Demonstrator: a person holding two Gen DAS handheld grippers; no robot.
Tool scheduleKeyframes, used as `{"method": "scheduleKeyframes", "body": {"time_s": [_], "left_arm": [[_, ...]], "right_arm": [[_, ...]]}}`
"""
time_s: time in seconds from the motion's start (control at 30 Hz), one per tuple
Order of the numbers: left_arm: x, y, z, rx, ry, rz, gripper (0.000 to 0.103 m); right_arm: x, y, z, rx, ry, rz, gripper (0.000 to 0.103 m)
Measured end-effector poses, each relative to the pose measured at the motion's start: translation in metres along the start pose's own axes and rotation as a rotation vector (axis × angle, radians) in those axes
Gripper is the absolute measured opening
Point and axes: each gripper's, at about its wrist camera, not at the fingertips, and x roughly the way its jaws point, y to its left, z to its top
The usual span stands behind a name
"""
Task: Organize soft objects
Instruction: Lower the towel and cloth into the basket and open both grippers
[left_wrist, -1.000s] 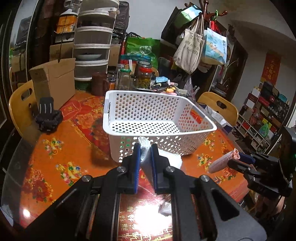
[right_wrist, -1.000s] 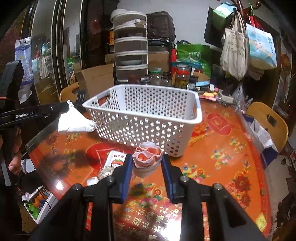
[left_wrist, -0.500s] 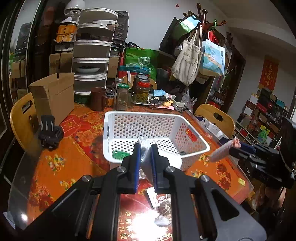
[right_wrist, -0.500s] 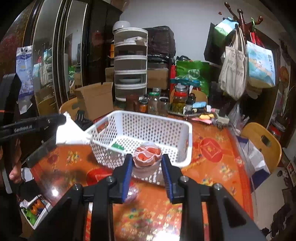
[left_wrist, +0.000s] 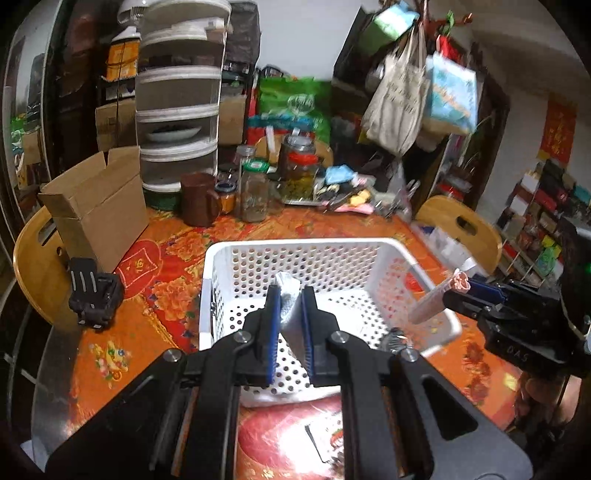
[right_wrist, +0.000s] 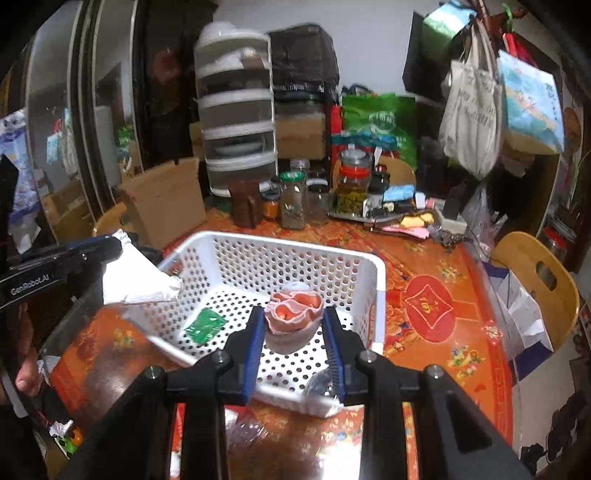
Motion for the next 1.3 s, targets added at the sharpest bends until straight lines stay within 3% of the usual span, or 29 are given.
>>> {"method": "scheduleKeyframes", "body": {"time_s": [0.2, 0.33, 0.73, 0.9, 1.0, 1.07, 1.2, 1.3], "left_arm": [[0.075, -0.002, 0.005, 0.011, 0.111, 0.077, 0.01], [0.107, 0.001, -0.001, 0.004, 0.157, 0.09, 0.01], [0.13, 0.014, -0.021, 0.02, 0.191, 0.116, 0.01], [0.123, 0.013, -0.022, 0.034, 0.158, 0.118, 0.017], [0.113, 0.011, -0.022, 0.048, 0.132, 0.118, 0.03], [0.104, 0.008, -0.022, 0.059, 0.108, 0.128, 0.052], [0.081, 0.0, -0.021, 0.097, 0.059, 0.145, 0.071], [0.058, -0.005, -0.023, 0.112, 0.023, 0.143, 0.088]], "right_arm": [[0.069, -0.011, 0.0, 0.008, 0.149, -0.04, 0.03], [0.093, -0.018, -0.006, 0.019, 0.2, -0.046, 0.03], [0.114, -0.017, -0.01, -0.002, 0.245, -0.065, 0.03], [0.113, -0.018, -0.01, 0.009, 0.229, -0.059, 0.031], [0.103, -0.017, -0.008, 0.011, 0.198, -0.042, 0.042], [0.096, -0.017, -0.007, 0.01, 0.175, -0.055, 0.07], [0.076, -0.02, -0.003, 0.034, 0.134, -0.043, 0.073], [0.062, -0.02, -0.005, 0.035, 0.115, -0.056, 0.087]]}}
